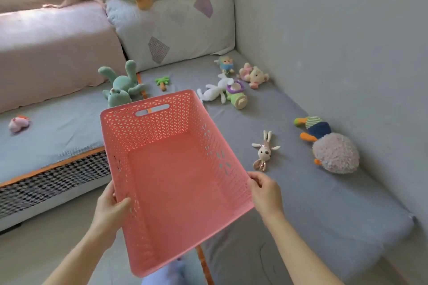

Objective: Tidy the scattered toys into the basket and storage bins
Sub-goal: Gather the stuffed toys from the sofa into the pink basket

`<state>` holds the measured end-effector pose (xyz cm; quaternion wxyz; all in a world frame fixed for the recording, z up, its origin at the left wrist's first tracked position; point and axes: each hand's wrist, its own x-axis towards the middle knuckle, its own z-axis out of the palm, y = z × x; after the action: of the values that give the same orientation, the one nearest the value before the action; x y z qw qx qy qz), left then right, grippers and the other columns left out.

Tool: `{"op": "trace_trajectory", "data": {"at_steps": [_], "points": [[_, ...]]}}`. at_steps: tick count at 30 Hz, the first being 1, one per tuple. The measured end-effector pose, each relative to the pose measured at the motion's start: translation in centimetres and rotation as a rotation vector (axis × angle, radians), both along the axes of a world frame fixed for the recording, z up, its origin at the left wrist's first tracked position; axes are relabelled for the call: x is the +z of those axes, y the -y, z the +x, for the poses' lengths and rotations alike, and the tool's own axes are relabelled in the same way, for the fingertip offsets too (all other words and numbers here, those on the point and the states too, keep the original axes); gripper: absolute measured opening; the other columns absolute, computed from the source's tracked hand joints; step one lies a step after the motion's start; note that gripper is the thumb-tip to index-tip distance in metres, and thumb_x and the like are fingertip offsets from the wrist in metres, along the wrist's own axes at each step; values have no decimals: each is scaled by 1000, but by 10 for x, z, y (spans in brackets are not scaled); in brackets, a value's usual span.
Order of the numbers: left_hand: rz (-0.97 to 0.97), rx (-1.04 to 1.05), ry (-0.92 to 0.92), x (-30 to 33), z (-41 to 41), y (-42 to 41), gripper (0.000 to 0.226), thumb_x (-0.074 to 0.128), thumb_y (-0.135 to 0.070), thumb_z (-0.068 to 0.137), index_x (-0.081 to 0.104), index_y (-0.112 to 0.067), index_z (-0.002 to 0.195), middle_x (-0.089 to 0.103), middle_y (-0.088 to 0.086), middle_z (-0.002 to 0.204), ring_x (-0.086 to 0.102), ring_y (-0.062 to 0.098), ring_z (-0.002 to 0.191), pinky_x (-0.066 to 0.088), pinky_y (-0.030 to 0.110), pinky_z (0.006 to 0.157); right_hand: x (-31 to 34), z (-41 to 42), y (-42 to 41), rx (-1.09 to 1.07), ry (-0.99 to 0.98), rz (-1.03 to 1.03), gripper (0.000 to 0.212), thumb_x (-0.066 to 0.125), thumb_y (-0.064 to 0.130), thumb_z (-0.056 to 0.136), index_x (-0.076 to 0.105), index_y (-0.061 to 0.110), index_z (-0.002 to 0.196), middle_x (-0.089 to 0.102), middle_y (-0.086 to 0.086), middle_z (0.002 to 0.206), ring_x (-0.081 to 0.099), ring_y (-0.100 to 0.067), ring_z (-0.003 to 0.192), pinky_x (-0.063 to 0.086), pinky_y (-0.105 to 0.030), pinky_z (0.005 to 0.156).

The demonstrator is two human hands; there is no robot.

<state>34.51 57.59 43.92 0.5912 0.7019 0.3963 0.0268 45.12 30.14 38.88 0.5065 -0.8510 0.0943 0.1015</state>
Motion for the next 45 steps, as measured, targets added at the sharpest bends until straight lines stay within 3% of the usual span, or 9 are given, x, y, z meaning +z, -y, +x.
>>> {"op": "trace_trajectory", "data": {"at_steps": [8,13,18,23,27,31,37,40,45], "points": [[7,-203,-31,-22,125,-71,46,45,13,85,52,-21,114,64,16,91,62,37,77,53,48,71,-16,62,-49,-188,-19,100,27,52,-2,86,69,20,83,70,7,82,61,3,70,45,-8,64],[40,-437,-108,-29,212,-103,42,48,8,85,54,-30,102,66,20,89,64,45,78,53,61,72,-17,98,-78,-393,-65,148,27,54,0,88,68,22,82,71,6,84,66,-10,82,51,-20,70],[27,-508,-115,-43,268,-104,33,51,2,89,55,-27,102,67,15,88,66,38,74,55,52,68,-25,117,-85,-491,-125,158,31,54,0,88,68,26,80,71,9,83,66,-5,79,49,-12,64],[21,-548,-141,-65,301,-85,29,47,5,90,52,-19,107,64,6,88,63,29,74,52,38,65,-53,137,-58,-548,-214,135,23,50,9,93,65,14,109,66,2,108,61,-15,104,49,-35,94],[118,-585,-215,-86,309,-71,34,49,3,89,51,-27,105,65,13,96,65,35,81,54,51,74,-84,170,-23,-646,-256,134,28,51,14,92,57,10,119,61,-2,104,59,-19,101,47,-35,96],[206,-552,-276,-100,316,-53,40,47,2,87,49,-35,101,64,15,98,64,39,82,53,60,74,-117,215,12,-585,-309,51,31,51,12,92,56,9,122,61,-8,109,57,-21,100,40,-25,82],[351,-532,-319,-115,322,-34,50,48,-4,90,47,-53,95,62,-2,85,64,38,78,52,59,68,-189,269,34,-402,-450,-55,36,51,9,90,56,12,125,57,-12,127,56,-29,113,43,-31,89],[411,-467,-299,-125,325,-30,39,49,-8,91,50,-41,111,62,-3,81,59,31,70,53,52,66,-216,290,35,-340,-412,-174,37,50,9,89,57,17,124,55,-16,125,56,-32,109,42,-29,85],[418,-453,-316,-133,323,-28,48,51,-12,91,44,-47,124,62,-14,91,61,31,71,54,53,65,-259,302,33,-198,-425,-259,43,51,3,86,46,15,127,29,-19,140,42,-37,122,33,-33,102]]}}
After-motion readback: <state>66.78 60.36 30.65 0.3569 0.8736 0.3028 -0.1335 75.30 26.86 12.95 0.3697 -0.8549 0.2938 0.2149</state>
